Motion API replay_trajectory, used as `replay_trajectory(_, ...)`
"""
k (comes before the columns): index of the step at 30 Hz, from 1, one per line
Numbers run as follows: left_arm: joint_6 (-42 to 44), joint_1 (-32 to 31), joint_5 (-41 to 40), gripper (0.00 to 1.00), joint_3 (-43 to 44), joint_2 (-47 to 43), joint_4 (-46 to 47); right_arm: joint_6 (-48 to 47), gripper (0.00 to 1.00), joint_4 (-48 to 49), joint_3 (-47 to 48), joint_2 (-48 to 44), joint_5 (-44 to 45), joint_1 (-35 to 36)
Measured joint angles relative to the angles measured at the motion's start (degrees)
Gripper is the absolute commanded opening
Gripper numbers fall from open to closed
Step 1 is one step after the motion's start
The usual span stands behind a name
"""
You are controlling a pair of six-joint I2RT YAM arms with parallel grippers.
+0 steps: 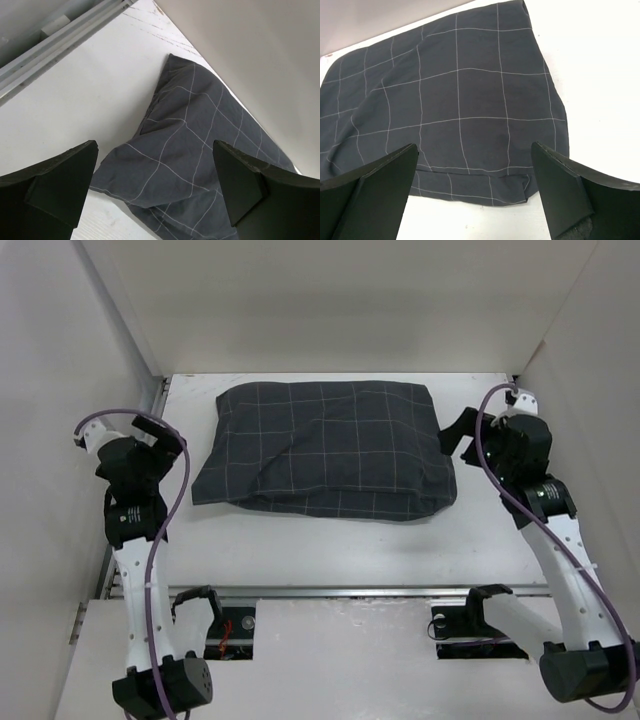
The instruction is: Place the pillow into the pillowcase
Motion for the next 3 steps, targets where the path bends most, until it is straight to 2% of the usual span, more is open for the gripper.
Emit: replay_trajectory(3,1.46,0.0,1.53,1.0,0.0,0.46,0.24,0.0,1.0,0.72,-1.33,-0.11,-0.37,0.0)
